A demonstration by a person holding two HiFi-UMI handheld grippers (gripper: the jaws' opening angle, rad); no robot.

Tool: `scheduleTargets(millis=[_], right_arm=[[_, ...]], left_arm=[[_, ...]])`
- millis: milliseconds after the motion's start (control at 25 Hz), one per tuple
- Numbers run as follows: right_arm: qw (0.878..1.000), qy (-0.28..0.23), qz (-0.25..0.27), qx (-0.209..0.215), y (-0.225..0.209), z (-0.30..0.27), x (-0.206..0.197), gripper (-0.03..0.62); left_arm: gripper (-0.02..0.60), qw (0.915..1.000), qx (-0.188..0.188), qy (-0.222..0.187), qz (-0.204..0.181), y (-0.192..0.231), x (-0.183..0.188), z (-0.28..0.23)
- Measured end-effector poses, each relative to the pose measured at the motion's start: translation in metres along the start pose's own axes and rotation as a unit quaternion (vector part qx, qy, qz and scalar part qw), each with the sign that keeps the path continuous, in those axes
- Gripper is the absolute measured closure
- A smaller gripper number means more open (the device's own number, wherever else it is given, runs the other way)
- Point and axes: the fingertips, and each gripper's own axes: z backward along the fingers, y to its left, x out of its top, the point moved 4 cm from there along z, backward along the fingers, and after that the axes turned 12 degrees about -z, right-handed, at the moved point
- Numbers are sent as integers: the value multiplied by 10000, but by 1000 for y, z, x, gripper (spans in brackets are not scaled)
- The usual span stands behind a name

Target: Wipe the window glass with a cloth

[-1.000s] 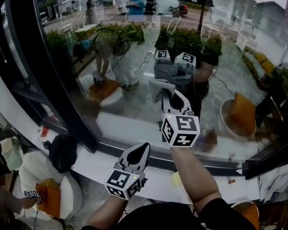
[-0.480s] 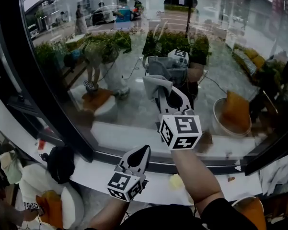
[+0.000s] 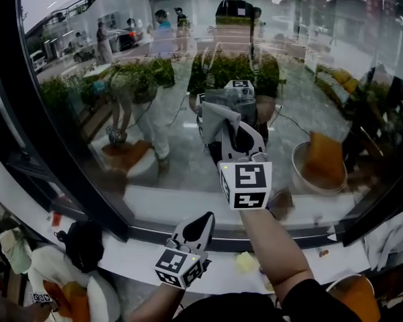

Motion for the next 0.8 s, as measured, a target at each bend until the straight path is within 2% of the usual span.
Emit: scheduleTargets(millis=[80, 320, 800], right_arm=[[9999, -27, 144, -22, 2, 1, 0, 553], [9999, -38, 129, 36, -2, 2, 2, 553], [9996, -42, 63, -259, -54, 30, 11, 553]], left_arm=[[574, 10000, 5, 10, 4, 1, -1, 0], [574, 9998, -93, 57, -164, 0, -6, -4], [574, 9985, -523, 67, -136, -33, -5, -31]])
